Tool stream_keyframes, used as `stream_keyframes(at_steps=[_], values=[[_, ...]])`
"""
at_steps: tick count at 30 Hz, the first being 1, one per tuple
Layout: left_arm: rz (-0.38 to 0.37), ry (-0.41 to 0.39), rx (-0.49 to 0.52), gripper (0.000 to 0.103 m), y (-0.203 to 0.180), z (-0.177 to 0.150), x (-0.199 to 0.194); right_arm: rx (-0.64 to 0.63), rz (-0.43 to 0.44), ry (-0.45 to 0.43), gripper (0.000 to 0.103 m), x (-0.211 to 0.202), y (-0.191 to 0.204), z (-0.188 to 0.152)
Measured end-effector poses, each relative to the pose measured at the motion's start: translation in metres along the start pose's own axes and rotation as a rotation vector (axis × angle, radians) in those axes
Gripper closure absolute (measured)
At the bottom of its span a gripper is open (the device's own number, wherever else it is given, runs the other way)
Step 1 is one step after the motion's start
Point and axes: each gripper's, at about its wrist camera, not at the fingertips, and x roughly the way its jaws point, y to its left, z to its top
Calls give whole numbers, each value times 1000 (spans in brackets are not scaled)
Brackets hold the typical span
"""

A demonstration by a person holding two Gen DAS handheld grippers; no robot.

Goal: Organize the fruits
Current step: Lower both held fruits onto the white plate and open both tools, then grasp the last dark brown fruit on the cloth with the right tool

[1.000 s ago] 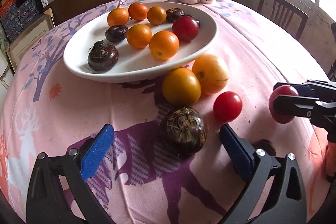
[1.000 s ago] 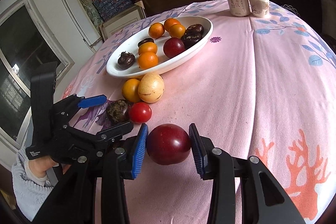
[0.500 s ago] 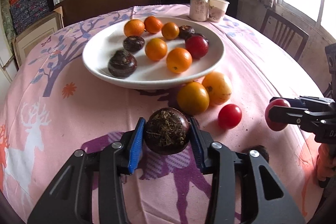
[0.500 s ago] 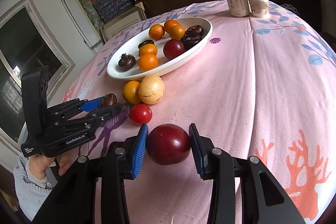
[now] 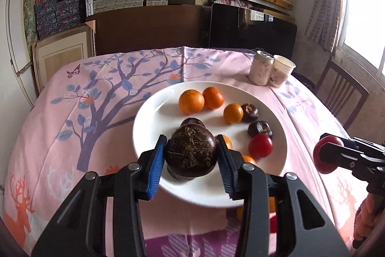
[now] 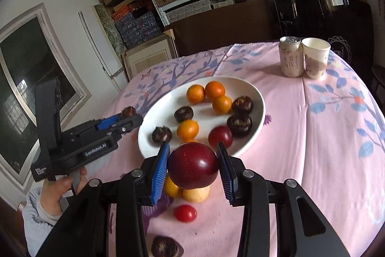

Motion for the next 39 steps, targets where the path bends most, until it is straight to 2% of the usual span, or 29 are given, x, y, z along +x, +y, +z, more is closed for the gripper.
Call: stream_keyframes(at_steps=[3, 7, 8, 9, 10, 11, 12, 17, 19, 23, 26, 31, 34, 39], values=[[34, 21, -16, 62, 8, 4, 25, 52, -16, 23, 63, 34, -11, 16], [29, 54, -61, 62, 25, -2, 50, 121, 2, 77, 63, 78, -26, 26], [27, 52, -68, 59, 28, -3, 52, 124, 10, 85, 61, 87, -27, 28], [25, 48, -77, 49, 32, -4, 53, 126, 15, 85, 60, 92, -29, 28], [27, 43, -87, 44, 34, -3, 53, 131, 28, 78, 57, 95, -31, 28], [26, 35, -95, 35, 36, -3, 52, 141, 37, 73, 43, 96, -33, 27], [26, 25, -102, 27, 38, -3, 50, 152, 35, 66, 37, 95, -35, 26], [25, 11, -95, 22, 34, -6, 41, 152, 30, 36, 37, 78, -38, 23], [31, -2, -81, 14, 29, -11, 35, 128, 15, 27, 34, 68, -35, 16], [54, -31, -51, 12, 19, -24, 19, 74, -19, -4, 28, 47, -28, -1], [80, -52, -19, 5, 8, -35, 8, 43, -37, -20, 23, 30, -24, -18], [113, -29, 36, 5, -7, -57, -2, 18, -37, -8, 21, 3, -24, -49], [155, -44, 61, 5, -12, -66, -11, 10, -21, 10, 20, -12, -24, -69], [173, -66, 39, 5, -11, -74, -26, -32, 4, 70, 19, -23, -14, -100]])
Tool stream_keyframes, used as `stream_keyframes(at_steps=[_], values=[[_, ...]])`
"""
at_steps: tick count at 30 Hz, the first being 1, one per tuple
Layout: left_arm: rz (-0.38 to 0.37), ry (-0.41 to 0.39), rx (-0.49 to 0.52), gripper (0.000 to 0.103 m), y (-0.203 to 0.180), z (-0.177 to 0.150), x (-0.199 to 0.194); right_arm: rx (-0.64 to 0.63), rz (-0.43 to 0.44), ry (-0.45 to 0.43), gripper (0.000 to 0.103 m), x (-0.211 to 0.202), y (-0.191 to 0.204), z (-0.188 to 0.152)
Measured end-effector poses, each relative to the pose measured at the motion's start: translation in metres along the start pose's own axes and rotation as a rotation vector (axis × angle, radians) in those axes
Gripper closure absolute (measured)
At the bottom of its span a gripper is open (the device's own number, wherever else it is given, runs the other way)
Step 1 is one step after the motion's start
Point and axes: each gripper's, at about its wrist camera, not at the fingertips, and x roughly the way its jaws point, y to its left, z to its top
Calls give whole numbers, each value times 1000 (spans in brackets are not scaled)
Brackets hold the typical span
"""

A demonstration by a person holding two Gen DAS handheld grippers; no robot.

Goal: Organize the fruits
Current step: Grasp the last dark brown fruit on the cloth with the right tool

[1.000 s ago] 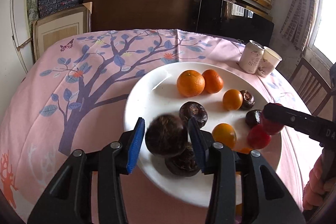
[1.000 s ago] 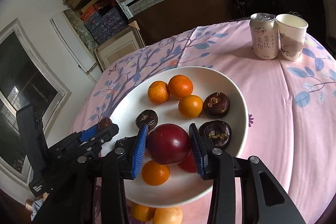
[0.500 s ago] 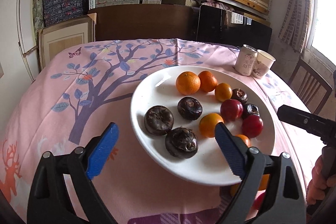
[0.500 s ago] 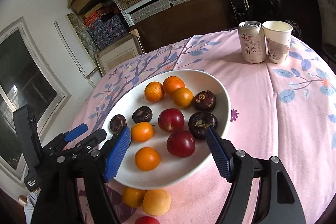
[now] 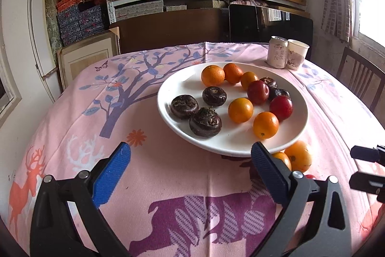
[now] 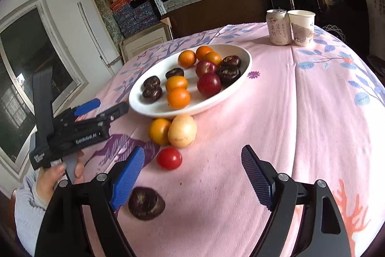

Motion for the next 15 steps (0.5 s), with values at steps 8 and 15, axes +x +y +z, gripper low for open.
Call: stream_keyframes(at_steps=[8, 15], values=[[25, -24, -12, 5, 3, -6, -13, -140, 48, 27, 18, -4, 32, -14], [35, -18, 9, 5, -1, -6, -11, -187, 45, 56, 18, 0, 43, -16]])
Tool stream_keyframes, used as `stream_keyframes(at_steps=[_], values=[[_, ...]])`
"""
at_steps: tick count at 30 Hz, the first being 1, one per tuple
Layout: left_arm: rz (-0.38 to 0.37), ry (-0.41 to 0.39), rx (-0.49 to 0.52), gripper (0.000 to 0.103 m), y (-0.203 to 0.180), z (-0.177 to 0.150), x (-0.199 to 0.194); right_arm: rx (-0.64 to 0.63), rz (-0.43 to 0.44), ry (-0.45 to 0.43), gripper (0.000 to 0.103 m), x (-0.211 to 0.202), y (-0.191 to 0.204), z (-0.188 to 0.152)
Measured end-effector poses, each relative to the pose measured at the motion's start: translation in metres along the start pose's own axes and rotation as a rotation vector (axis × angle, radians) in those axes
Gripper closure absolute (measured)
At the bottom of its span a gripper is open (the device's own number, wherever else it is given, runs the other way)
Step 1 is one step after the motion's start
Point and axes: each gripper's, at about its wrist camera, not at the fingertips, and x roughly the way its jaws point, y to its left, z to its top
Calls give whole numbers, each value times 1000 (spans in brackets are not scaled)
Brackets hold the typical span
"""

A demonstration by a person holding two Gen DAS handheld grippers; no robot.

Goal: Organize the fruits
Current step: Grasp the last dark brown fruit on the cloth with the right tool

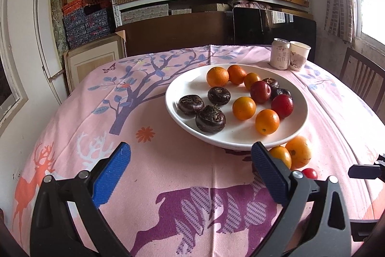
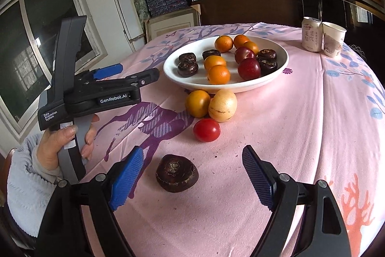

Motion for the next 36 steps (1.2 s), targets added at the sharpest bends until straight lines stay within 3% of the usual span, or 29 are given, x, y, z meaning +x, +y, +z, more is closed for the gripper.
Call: stream_keyframes(at_steps=[28, 32, 34, 36], values=[[9, 11, 38, 5, -8, -1, 1, -131, -68, 144, 20, 26, 26, -3], [11, 9, 44, 5, -9, -1, 0, -143, -90, 172, 27, 30, 29, -4], [11, 9, 45, 5, -9, -1, 0, -147, -99, 181, 38, 32, 30, -4], [11, 8, 45, 5, -9, -1, 0, -152, -95, 185, 57, 33, 32, -4]])
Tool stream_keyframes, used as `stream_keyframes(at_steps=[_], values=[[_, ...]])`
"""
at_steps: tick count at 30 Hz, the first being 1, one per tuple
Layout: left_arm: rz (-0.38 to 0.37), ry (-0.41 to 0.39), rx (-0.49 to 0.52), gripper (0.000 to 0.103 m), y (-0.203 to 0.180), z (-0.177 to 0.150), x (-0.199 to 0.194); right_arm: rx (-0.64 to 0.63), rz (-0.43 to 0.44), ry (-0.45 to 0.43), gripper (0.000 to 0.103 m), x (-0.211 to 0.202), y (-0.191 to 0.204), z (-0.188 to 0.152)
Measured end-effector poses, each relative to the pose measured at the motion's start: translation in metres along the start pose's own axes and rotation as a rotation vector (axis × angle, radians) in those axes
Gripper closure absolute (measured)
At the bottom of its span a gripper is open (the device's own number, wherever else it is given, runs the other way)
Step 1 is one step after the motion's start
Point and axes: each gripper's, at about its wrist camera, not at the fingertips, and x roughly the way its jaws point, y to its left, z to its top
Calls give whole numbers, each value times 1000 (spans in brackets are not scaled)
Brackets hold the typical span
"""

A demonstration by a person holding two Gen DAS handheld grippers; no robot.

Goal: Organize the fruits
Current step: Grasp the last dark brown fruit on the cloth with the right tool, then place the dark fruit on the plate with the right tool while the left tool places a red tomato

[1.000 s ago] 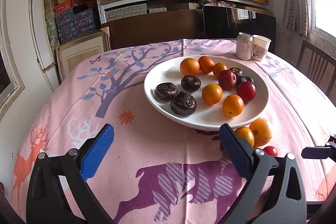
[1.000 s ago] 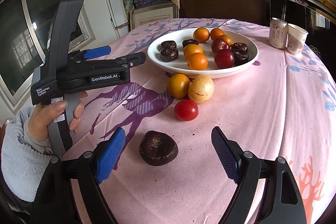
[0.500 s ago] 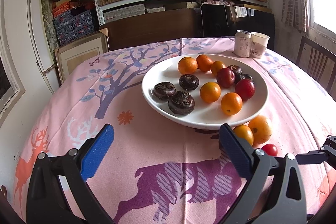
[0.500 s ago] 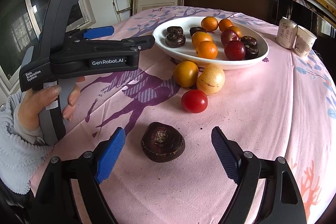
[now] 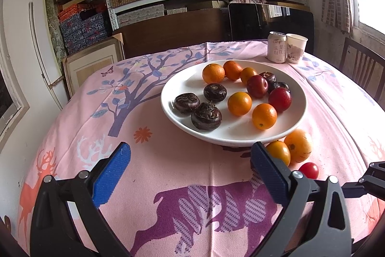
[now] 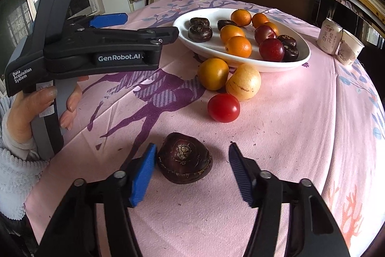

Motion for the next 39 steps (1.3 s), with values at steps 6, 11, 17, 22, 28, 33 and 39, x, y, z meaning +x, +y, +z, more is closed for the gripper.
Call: stream_keyframes(at_steps=[6, 11, 17, 22, 28, 33, 39], values=[[-2, 3, 4, 5, -1, 0, 0, 38, 25, -53, 58, -10, -8, -2], [-8, 14, 19, 5, -4, -1, 2, 154, 47, -114, 58, -22, -39, 0], [-111, 12, 48, 5, -17, -6, -4, 320, 13, -191, 58, -34, -95, 4], [-156, 22, 157, 5, -46, -16, -11, 468, 47, -203, 58, -30, -128, -7], [-230, 24, 235, 5, -78, -18, -15, 463, 45, -224, 58, -32, -125, -8], [-252, 83, 324, 5, -105, -22, -5, 495, 46, -233, 58, -35, -131, -11], [-332, 136, 300, 29, -116, -18, 6, 500, 51, -233, 58, -36, -131, -11]])
